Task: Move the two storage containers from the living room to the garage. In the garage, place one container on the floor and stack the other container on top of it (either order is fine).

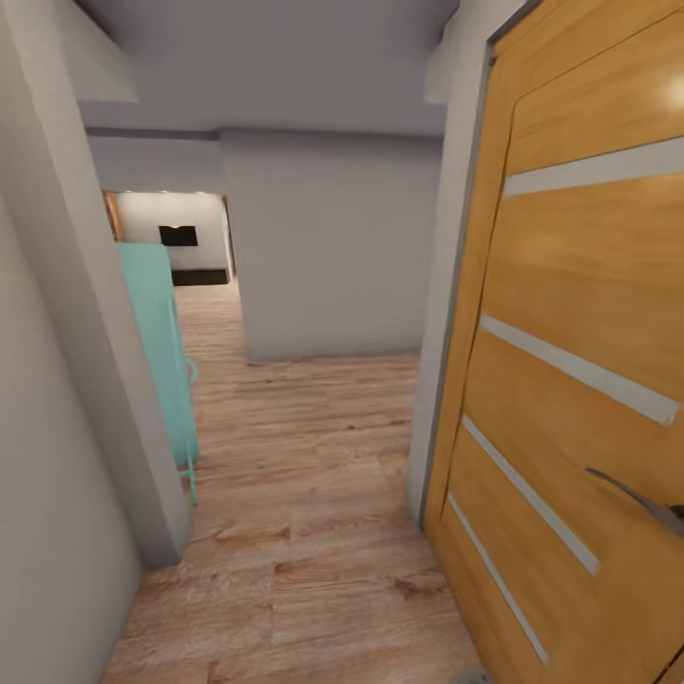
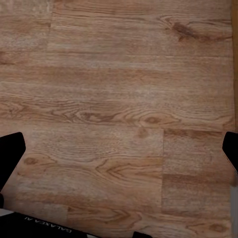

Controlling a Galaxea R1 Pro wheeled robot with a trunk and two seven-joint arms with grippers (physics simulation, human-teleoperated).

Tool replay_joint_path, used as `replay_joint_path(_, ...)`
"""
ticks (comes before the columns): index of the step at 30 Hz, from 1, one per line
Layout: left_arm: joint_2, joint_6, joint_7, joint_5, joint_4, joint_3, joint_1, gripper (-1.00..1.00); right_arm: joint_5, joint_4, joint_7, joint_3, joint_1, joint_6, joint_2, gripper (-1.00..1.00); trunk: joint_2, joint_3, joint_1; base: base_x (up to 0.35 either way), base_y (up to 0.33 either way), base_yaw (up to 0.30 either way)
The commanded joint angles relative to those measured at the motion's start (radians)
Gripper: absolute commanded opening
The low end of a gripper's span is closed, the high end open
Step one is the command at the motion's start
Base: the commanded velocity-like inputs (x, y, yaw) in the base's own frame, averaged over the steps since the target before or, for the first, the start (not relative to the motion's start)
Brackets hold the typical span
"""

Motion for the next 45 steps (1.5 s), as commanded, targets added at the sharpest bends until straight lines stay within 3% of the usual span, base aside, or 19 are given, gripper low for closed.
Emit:
replay_joint_path(1, 0.0, -0.001, -0.01, 0.008, 0.001, 0.007, -0.001, 1.0, 0.008, 0.0, 0.003, -0.007, -0.001, -0.003, 0.0, 1.0, -0.001, -0.002, 0.001, 0.325, -0.001, 0.176)
replay_joint_path(15, 0.0, -0.001, -0.01, 0.008, 0.001, 0.007, -0.001, 1.0, 0.007, 0.0, 0.003, -0.007, 0.0, -0.002, 0.0, 1.0, -0.001, -0.002, 0.001, 0.325, 0.0, 0.26)
replay_joint_path(45, 0.0, -0.001, -0.01, 0.008, 0.001, 0.007, -0.001, 1.0, 0.002, 0.0, -0.01, -0.009, 0.0, -0.004, 0.0, 1.0, -0.001, -0.002, 0.001, 0.325, 0.0, 0.044)
